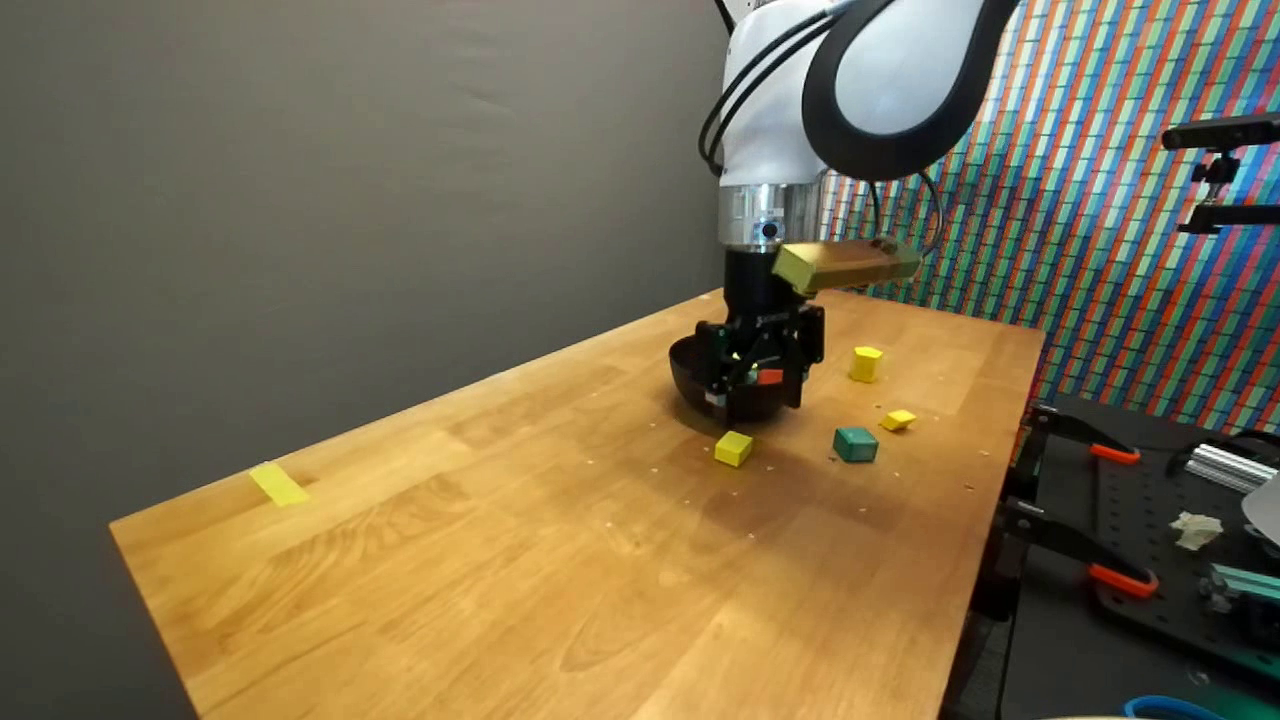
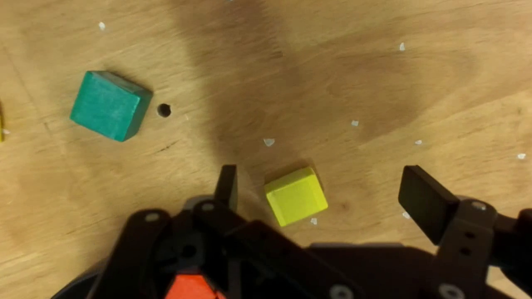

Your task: Put all the toy blocks into the bowl.

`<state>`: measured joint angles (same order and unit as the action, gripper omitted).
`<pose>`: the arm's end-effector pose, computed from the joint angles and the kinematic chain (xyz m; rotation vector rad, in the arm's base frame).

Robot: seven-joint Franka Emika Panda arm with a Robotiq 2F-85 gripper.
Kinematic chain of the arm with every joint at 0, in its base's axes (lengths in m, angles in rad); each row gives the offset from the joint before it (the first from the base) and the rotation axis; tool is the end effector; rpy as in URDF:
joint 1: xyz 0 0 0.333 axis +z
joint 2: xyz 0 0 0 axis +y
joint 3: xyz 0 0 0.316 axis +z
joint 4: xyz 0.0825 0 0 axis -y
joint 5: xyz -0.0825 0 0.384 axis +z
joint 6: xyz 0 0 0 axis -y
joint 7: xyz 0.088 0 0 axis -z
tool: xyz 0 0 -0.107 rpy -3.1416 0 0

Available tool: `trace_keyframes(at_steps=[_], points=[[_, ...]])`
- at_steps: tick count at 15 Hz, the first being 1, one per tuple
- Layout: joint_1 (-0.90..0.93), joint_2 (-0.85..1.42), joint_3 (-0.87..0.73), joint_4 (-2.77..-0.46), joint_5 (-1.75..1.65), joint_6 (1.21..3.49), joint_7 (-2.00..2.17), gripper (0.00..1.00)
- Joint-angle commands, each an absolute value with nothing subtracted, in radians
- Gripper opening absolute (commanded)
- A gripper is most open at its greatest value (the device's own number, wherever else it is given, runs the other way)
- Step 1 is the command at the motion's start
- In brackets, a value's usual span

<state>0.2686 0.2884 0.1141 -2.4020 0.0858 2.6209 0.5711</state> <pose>0.4555 0.1837 0.1909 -3.0773 0.4147 0.1467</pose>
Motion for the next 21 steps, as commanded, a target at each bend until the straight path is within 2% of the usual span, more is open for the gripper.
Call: trace_keyframes(at_steps=[1,3,4,10,11,12,15,18,19,21], points=[[0.257,0.400,0.119,-2.370,0.095,2.723,0.473,0.97],[0.261,0.443,0.117,-2.358,0.098,2.751,0.442,0.87],[0.258,0.462,0.120,-2.351,0.105,2.766,0.425,0.70],[0.289,0.484,0.084,-2.322,0.066,2.807,0.403,0.22],[0.301,0.484,0.071,-2.318,0.050,2.804,0.407,0.36],[0.315,0.484,0.056,-2.315,0.034,2.799,0.415,0.56],[0.341,0.476,0.025,-2.316,-0.010,2.778,0.422,0.74],[0.363,0.475,0.009,-2.312,-0.040,2.781,0.424,0.97],[0.372,0.480,0.000,-2.305,-0.055,2.781,0.426,1.00],[0.381,0.492,-0.009,-2.289,-0.078,2.775,0.421,1.00]])
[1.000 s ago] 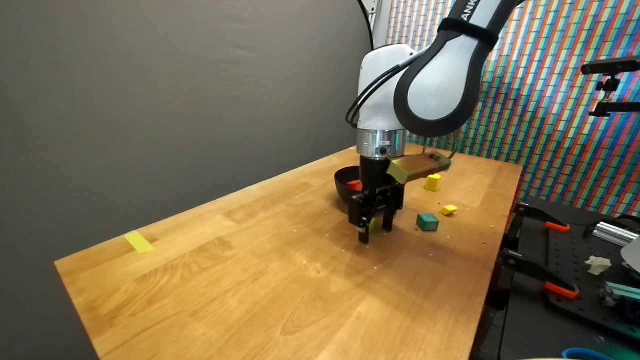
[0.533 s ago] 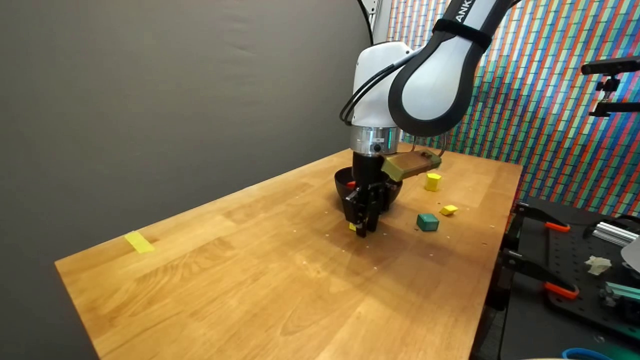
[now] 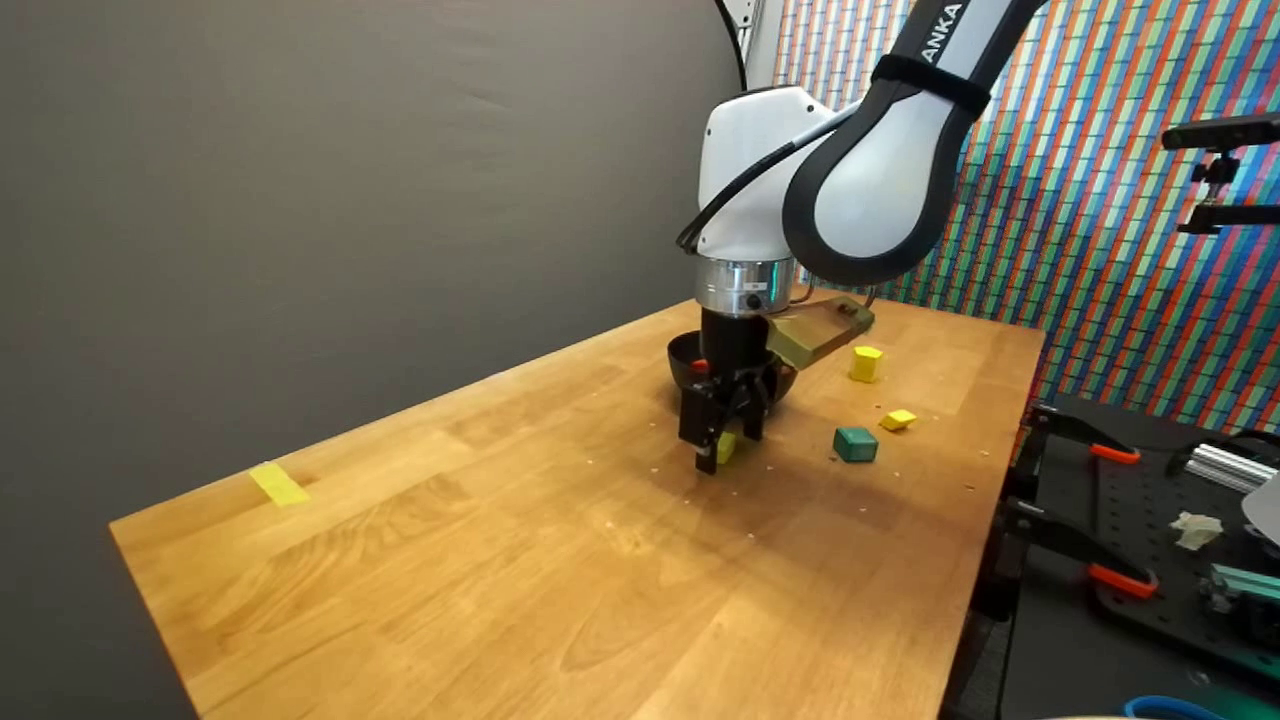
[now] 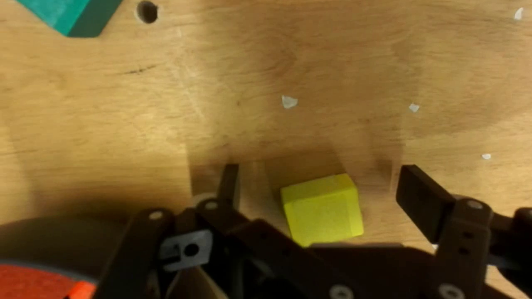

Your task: Put all the toy blocks into the bowl.

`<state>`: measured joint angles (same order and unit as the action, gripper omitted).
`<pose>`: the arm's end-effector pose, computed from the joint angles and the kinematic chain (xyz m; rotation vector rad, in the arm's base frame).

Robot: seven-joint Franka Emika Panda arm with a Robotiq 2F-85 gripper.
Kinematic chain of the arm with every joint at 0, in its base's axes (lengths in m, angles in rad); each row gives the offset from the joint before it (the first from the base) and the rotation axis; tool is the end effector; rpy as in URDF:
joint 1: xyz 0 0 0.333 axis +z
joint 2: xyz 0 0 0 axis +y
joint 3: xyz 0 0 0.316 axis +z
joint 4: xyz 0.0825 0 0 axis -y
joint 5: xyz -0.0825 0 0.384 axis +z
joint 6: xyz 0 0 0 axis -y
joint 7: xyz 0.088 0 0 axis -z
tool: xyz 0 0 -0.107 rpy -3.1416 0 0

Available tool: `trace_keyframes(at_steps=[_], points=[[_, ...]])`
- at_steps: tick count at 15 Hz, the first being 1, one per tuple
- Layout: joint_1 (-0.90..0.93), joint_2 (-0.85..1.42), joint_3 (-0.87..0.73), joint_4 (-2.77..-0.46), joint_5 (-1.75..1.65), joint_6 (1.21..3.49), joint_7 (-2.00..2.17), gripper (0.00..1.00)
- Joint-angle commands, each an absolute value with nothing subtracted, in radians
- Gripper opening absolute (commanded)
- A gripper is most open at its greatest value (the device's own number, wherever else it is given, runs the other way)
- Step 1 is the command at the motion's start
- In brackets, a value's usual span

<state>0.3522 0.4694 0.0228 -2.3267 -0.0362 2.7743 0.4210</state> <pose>0.4735 0.1889 0.1353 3.1309 -0.0226 -0.0297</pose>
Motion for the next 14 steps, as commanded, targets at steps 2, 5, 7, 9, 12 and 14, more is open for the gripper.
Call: trace_keyframes(at_steps=[2,5,7,9,12,14], points=[[0.384,0.503,-0.011,-2.271,-0.091,2.774,0.415,0.81],[0.386,0.517,-0.005,-2.245,-0.098,2.770,0.405,0.58],[0.392,0.517,-0.005,-2.234,-0.101,2.765,0.399,0.42],[0.406,0.500,-0.015,-2.235,-0.112,2.743,0.408,0.28],[0.393,0.383,0.005,-2.278,-0.107,2.629,0.404,0.18],[0.386,0.269,0.005,-2.332,-0.115,2.612,0.422,0.18]])
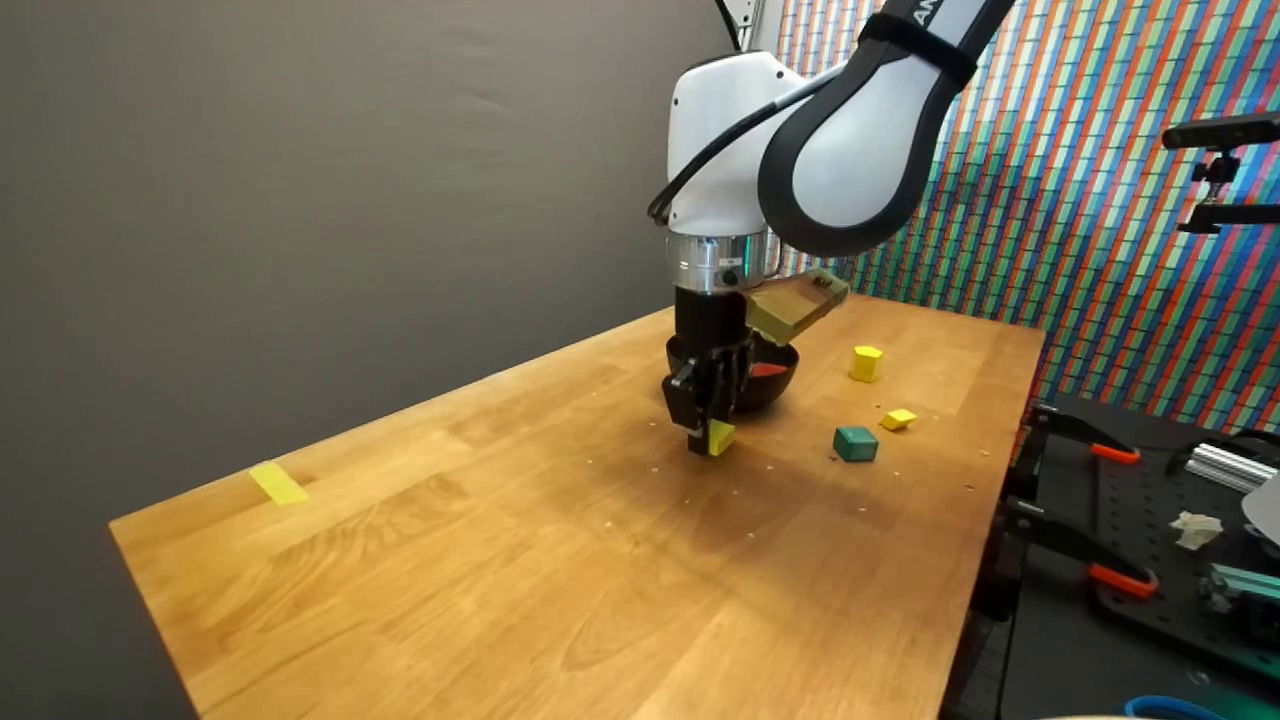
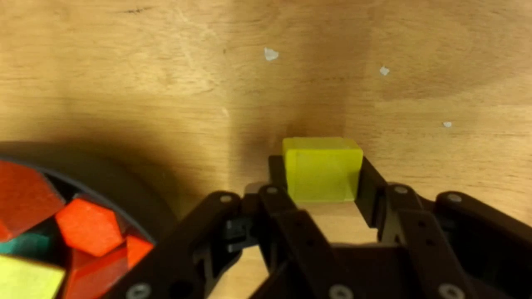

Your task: Put all the toy blocks into the bowl.

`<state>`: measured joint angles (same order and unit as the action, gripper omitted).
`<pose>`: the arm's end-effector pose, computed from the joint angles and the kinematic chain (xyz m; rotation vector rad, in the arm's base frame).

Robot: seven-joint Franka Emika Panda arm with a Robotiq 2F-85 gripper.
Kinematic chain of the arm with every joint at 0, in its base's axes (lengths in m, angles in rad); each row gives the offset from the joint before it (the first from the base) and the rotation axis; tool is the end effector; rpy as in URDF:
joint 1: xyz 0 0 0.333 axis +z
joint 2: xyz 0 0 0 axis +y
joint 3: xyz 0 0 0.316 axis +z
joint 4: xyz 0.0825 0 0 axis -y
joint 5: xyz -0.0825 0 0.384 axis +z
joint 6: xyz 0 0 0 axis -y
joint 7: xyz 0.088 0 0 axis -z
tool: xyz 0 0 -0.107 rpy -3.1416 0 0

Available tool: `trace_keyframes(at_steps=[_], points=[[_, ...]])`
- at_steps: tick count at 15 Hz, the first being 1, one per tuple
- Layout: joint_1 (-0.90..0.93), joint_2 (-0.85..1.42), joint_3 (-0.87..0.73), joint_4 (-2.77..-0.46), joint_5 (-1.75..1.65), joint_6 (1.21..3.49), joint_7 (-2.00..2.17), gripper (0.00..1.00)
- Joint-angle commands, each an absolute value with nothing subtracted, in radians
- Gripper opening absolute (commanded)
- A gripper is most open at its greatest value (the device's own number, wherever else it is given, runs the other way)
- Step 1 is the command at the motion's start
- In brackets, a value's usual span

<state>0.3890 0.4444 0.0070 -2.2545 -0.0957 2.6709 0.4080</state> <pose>0.4917 0.2088 0.1617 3.0925 0.1133 -0.0159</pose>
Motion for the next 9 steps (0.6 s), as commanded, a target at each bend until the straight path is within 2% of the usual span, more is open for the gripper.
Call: trace_keyframes(at_steps=[1,4,9], points=[[0.382,0.221,-0.004,-2.361,-0.126,2.653,0.447,0.18],[0.346,0.080,-0.035,-2.409,-0.174,2.698,0.529,0.18],[0.210,0.127,-0.058,-2.337,-0.316,2.672,0.644,0.18]])
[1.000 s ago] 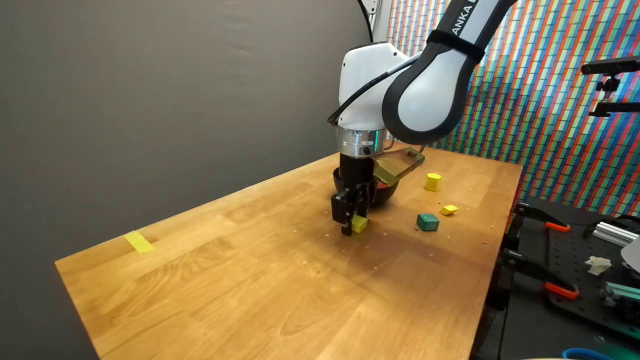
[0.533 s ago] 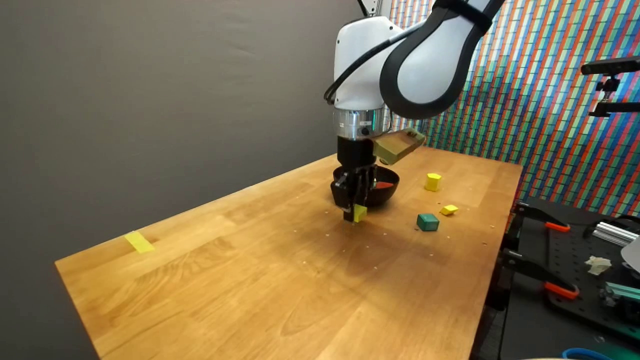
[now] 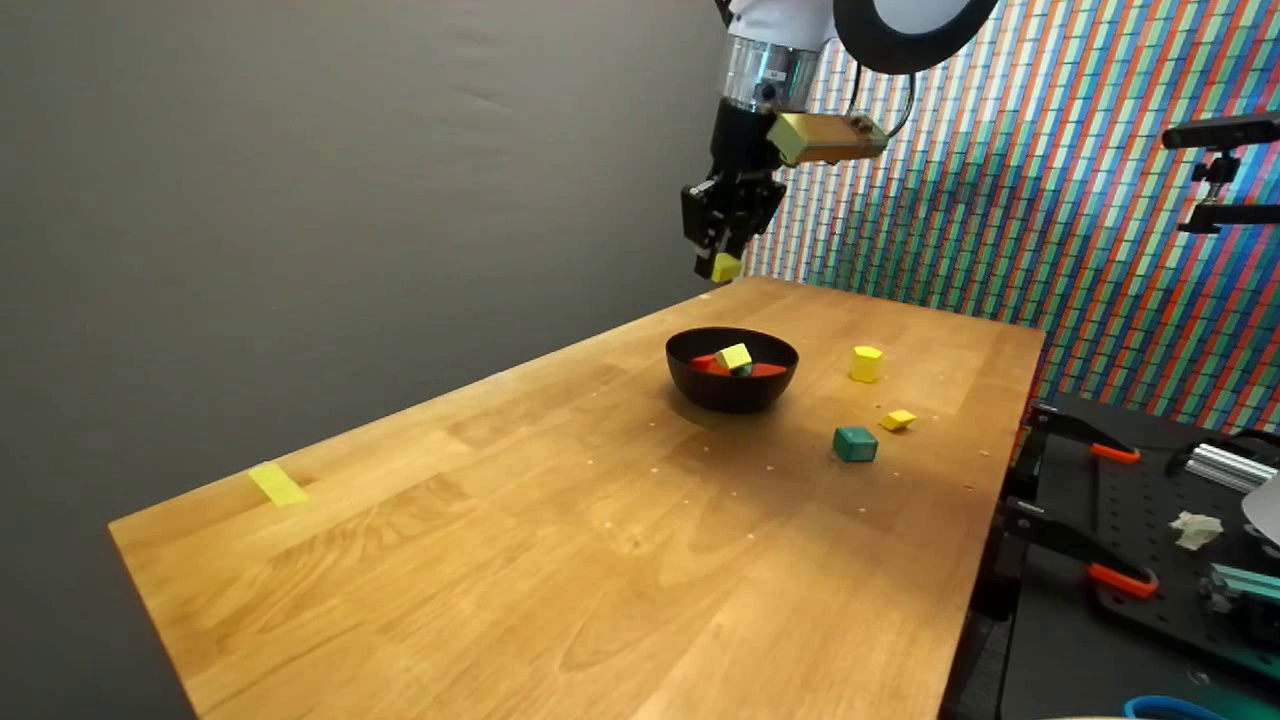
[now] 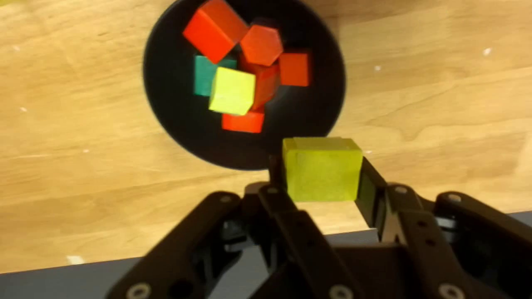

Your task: Put all the toy blocks into the bowl.

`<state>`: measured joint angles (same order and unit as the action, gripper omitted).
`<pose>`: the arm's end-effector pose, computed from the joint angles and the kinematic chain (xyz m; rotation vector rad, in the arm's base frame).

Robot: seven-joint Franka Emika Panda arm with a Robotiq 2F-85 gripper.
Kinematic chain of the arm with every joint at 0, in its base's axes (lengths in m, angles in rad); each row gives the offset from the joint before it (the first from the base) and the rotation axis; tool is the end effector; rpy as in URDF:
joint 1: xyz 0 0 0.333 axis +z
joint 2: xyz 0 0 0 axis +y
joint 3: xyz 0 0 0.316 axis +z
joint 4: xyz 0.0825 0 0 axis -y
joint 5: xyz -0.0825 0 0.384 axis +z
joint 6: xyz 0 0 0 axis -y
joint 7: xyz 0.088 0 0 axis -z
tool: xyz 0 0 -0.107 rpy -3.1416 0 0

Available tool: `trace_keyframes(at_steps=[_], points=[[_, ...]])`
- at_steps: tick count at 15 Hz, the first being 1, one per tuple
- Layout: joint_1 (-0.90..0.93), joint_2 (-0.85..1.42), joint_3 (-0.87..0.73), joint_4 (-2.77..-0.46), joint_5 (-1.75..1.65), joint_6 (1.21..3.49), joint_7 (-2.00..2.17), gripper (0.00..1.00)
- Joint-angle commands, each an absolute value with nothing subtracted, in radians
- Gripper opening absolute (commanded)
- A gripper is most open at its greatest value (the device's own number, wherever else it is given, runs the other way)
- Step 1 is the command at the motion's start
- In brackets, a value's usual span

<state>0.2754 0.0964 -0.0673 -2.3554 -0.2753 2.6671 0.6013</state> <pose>0.5155 0.1170 0.3095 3.0452 -0.2448 0.3962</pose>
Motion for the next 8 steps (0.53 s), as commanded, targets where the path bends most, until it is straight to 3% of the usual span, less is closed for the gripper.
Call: trace_keyframes(at_steps=[1,4,5,6,8], points=[[0.190,0.150,-0.054,-2.328,-0.303,2.677,0.632,0.18],[0.159,0.225,-0.042,-2.304,-0.238,2.688,0.589,0.18],[0.156,0.247,-0.040,-2.299,-0.220,2.691,0.584,0.34],[0.156,0.264,-0.041,-2.293,-0.204,2.690,0.585,0.68],[0.159,0.278,-0.044,-2.291,-0.170,2.687,0.581,0.75]])
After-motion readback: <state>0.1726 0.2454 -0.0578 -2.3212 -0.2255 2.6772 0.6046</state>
